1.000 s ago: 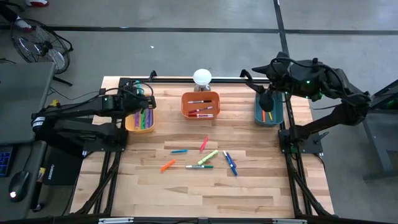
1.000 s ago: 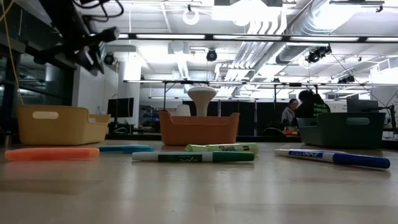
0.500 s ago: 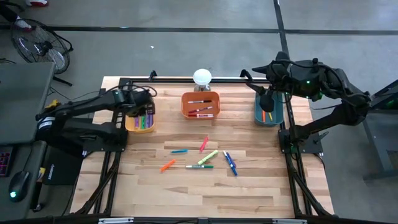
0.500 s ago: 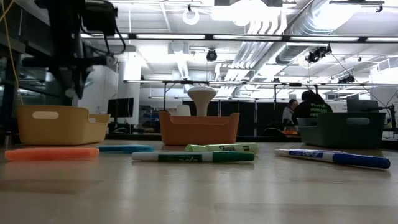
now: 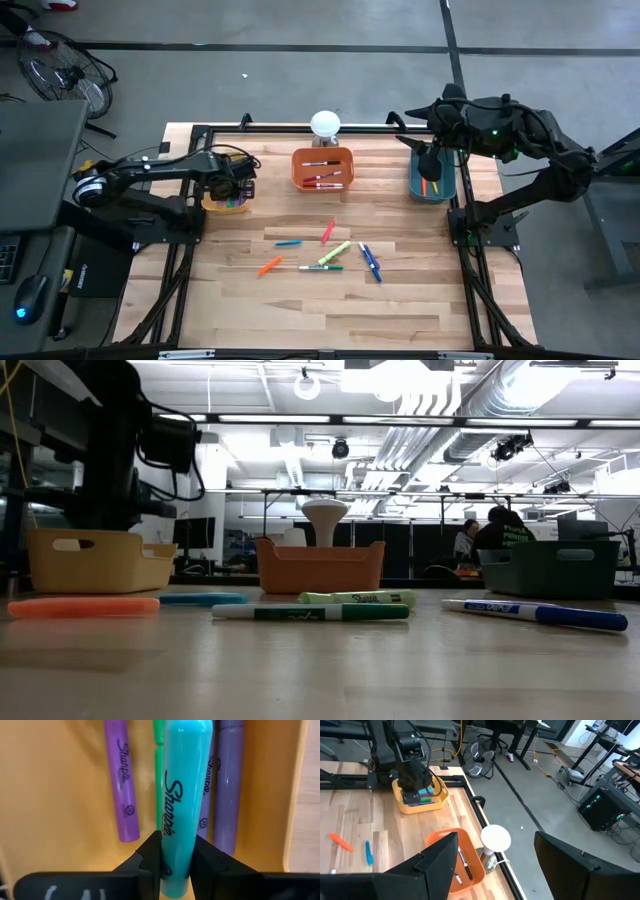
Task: Pick & Place Markers
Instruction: Put the blue highlighter pen into the yellow bin, then put the orange pen into the blue bin
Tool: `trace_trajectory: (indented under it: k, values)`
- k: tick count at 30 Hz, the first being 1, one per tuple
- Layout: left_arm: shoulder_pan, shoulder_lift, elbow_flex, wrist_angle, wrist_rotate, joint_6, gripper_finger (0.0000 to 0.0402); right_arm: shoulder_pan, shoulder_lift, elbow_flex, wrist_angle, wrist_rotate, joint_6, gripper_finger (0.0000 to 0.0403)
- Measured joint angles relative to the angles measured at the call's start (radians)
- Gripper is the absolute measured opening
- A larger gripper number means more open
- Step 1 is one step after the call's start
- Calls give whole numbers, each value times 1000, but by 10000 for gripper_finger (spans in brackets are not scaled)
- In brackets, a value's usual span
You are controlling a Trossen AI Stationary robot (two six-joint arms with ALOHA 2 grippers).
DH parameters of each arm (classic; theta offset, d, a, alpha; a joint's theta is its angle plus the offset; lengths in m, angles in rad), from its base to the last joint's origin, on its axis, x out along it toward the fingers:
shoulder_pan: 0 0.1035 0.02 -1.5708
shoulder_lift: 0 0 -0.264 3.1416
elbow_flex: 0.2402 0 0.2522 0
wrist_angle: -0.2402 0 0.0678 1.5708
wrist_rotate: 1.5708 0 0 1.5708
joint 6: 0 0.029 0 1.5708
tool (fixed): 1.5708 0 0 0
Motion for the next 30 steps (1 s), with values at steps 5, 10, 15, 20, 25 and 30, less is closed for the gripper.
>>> trace_trajectory:
  k: [5, 10, 15, 20, 25, 30]
  values:
    - [0, 0, -34, 24, 13, -32, 63, 0, 0, 0, -20, 0, 0, 252]
    - [0, 0, -46, 21, 20, -32, 76, 0, 0, 0, -36, -1, 0, 252]
    - [-1, 0, -46, 26, 19, -23, 117, 0, 0, 0, -37, -11, 7, 252]
    - [-3, -1, -46, 26, 20, -14, 125, 0, 1, 0, -37, -28, 19, 252]
    - [-3, -5, -25, 20, 11, 24, 127, 0, 1, 0, -37, -34, 19, 252]
    - [-3, -24, 54, -8, -43, 92, 128, 0, 1, 0, -37, -42, 19, 252]
